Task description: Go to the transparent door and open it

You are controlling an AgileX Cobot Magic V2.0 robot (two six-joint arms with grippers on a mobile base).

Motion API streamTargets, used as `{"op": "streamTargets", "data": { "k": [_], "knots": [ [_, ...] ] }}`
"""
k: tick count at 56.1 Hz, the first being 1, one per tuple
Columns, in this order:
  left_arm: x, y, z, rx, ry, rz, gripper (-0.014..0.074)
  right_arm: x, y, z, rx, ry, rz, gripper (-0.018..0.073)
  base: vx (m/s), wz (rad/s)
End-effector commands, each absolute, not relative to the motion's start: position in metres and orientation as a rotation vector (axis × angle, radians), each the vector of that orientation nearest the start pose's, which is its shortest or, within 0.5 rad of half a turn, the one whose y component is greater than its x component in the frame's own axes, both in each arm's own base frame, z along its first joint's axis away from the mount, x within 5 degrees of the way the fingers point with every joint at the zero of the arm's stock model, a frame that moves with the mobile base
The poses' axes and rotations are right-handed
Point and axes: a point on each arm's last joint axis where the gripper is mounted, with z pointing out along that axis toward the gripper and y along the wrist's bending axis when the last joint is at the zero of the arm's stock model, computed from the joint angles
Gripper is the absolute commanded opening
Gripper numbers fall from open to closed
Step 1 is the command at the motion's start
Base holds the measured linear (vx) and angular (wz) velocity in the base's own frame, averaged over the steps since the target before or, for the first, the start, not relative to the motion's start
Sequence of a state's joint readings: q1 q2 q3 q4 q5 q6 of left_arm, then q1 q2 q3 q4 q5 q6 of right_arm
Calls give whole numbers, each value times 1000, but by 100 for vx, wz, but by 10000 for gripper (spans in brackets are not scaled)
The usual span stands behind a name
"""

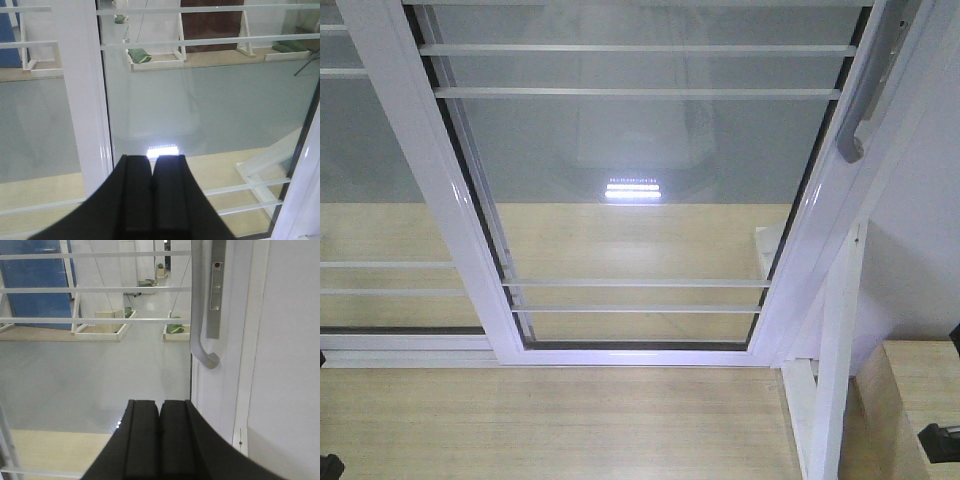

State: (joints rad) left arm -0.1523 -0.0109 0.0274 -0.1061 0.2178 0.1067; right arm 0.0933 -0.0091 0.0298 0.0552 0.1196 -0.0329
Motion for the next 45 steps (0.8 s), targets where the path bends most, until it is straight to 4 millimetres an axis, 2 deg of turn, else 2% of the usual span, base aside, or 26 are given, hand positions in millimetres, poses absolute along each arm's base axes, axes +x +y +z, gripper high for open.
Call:
{"op": "streamTargets", "data": {
  "k": [1,45],
  "knots": [
    [54,-10,201,130,1596,-146,3,56,5,200,-57,1526,82,-4,5,1],
    [54,-10,201,131,1612,-146,3,56,5,200,-58,1534,83,-4,3,0]
  ]
}}
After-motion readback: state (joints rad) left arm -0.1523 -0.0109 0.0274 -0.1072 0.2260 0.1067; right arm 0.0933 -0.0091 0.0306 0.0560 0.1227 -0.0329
